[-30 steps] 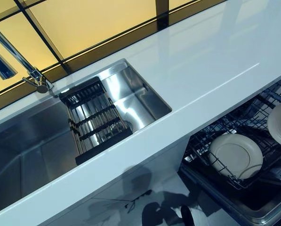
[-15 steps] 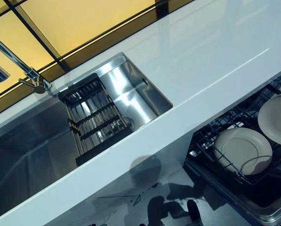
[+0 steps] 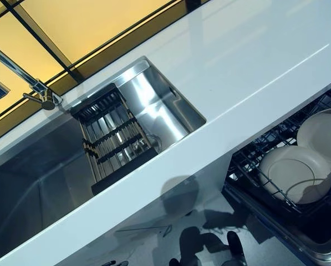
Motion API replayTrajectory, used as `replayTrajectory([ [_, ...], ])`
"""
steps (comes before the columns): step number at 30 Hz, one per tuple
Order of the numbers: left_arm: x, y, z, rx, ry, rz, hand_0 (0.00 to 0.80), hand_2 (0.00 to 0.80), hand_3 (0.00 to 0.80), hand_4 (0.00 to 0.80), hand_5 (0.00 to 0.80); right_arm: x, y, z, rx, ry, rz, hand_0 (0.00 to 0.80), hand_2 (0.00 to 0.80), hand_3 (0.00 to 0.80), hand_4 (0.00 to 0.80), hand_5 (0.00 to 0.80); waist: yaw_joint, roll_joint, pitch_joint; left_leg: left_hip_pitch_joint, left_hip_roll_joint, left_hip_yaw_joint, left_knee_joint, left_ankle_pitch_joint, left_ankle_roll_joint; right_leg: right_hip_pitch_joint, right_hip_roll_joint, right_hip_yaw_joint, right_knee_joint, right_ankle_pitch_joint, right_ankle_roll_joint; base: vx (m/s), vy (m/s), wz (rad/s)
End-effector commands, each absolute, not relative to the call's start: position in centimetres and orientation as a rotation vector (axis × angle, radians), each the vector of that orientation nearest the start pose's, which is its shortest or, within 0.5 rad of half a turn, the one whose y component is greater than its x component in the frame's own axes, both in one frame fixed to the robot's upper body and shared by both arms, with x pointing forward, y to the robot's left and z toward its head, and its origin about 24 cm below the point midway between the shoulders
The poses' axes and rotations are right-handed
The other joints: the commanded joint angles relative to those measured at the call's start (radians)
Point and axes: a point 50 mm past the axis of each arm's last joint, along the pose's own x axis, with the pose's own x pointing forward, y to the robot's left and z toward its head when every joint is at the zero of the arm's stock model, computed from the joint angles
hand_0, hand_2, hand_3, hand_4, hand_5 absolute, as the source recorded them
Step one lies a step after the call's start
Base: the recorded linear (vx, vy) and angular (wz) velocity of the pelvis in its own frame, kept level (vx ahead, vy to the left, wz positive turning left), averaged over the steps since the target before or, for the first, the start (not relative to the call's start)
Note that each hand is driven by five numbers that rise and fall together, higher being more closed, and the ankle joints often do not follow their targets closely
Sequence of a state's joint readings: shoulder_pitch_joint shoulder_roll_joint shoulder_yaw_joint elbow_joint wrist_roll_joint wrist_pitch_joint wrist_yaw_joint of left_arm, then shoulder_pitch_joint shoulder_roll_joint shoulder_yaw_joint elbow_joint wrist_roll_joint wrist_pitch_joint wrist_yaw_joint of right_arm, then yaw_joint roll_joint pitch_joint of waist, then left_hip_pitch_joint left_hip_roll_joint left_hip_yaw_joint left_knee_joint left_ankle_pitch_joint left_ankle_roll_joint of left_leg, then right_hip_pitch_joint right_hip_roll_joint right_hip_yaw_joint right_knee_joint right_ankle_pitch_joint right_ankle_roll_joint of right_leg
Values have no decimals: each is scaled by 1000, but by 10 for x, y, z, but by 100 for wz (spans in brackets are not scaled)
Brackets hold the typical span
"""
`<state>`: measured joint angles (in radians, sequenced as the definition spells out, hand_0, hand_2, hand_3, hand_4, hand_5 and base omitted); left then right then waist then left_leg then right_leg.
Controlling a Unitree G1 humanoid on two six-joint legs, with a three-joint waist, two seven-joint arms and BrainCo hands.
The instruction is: Take plates into dishwasher
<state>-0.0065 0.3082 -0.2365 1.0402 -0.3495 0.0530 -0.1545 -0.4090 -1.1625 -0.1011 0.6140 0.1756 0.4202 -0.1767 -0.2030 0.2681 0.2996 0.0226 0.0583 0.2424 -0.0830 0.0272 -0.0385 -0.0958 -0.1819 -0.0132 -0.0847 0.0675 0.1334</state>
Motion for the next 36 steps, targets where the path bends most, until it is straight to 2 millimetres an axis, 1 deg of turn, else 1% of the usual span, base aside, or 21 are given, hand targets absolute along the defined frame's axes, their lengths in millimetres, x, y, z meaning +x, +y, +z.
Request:
replayTrajectory([
  [1,116,240,-148,11,1136,15,0,0,0,0,0,263,-436,212,-849,279,-851,800,800,800,800,800,28,-85,-45,25,40,-11,-4,-35,-88,-32,-41,-51,41,24,57,0,0,0],
  [7,117,238,-148,12,1139,7,0,0,0,0,0,268,-429,198,-905,300,-811,800,800,800,800,800,35,-94,-54,27,42,-14,-4,-36,-86,-22,-40,-55,39,24,60,1,-3,7],
  [10,115,236,-149,9,1141,3,0,0,0,0,0,272,-423,189,-931,309,-782,800,800,800,800,800,39,-95,-55,26,42,-15,-4,-36,-84,-19,-39,-56,37,24,60,-12,13,9],
  [14,114,236,-150,12,1145,2,0,0,0,0,0,275,-413,167,-963,342,-738,800,800,800,800,800,46,-102,-60,25,43,-19,-4,-36,-81,-10,-37,-60,32,26,61,0,0,0],
  [18,114,235,-150,14,1143,1,0,0,0,0,0,276,-408,153,-996,367,-708,800,800,800,800,800,50,-107,-63,25,43,-22,-4,-36,-80,-6,-36,-62,29,27,61,0,0,0],
  [20,115,235,-150,15,1140,2,0,0,0,0,0,277,-403,141,-1023,388,-684,800,800,800,800,800,53,-110,-65,25,44,-23,-4,-36,-79,-2,-36,-64,27,27,62,0,0,0],
  [21,115,234,-150,14,1139,2,0,0,0,0,0,277,-402,139,-1033,393,-679,800,800,800,800,800,53,-111,-65,25,44,-23,-4,-37,-78,-1,-36,-64,27,26,63,0,0,0],
  [23,115,234,-150,15,1140,4,0,0,0,0,0,277,-398,130,-1086,406,-664,800,800,800,800,800,57,-114,-67,25,44,-25,-4,-35,-77,3,-35,-66,26,27,63,0,0,0],
  [29,113,236,-151,19,1146,12,0,0,0,0,0,270,-389,111,-1170,400,-668,800,800,800,800,800,57,-122,-72,22,47,-28,-4,-34,-75,8,-31,-64,24,28,67,2,-3,1],
  [32,113,234,-151,16,1144,11,0,0,0,0,0,260,-381,95,-1235,379,-673,800,800,800,800,800,52,-126,-73,20,47,-31,-4,-35,-69,7,-28,-57,24,27,69,0,0,0],
  [36,112,231,-152,16,1139,8,0,0,0,0,0,254,-375,85,-1294,365,-651,800,800,800,800,800,48,-128,-73,19,45,-31,-4,-37,-64,4,-26,-52,26,26,71,0,0,0],
])
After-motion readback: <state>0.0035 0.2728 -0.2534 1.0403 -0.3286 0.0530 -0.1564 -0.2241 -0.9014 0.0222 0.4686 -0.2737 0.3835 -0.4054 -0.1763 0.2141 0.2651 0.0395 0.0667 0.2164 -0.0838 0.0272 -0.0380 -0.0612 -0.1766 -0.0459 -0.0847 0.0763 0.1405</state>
